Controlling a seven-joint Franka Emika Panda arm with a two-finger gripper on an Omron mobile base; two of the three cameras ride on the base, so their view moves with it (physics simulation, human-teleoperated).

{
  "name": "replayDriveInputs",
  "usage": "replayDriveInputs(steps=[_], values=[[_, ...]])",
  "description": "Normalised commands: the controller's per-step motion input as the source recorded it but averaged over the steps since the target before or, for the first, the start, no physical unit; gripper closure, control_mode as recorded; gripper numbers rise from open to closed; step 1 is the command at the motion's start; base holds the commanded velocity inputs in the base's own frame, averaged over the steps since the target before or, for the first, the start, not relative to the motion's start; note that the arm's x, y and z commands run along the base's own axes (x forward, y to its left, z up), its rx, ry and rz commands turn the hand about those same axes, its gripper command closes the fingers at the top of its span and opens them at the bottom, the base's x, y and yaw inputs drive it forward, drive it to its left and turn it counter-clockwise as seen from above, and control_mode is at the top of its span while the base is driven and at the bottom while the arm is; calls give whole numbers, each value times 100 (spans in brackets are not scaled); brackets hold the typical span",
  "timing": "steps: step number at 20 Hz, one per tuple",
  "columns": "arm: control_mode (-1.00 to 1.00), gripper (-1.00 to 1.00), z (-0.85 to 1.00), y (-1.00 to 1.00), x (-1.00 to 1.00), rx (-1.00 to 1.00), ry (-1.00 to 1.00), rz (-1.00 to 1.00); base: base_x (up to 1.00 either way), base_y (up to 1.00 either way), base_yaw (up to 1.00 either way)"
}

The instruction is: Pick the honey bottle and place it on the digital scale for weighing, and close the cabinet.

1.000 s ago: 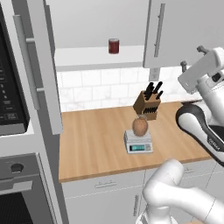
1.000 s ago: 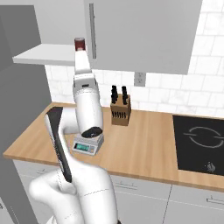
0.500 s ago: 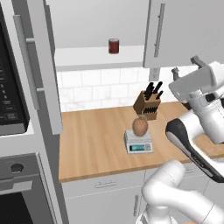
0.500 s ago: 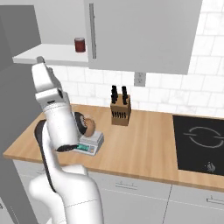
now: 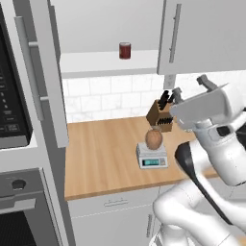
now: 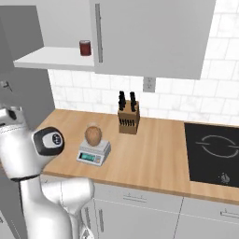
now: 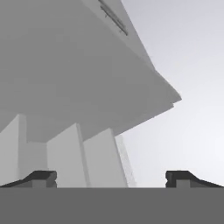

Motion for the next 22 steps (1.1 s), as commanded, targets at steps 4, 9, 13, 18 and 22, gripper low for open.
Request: replayDriveInputs(steps=[4,9,13,18,22], values=[[-100,-100,18,57,-100,0,18,9,0,0,0],[-100,-100,-5,84,-95,8,10,4,0,0,0],[-100,-100,-27,78,-98,28,0,0,0,0,0],[-100,-100,-15,62,-100,20,0,0,0,0,0],[-100,-100,-39,80,-72,11,7,0,0,0,0]])
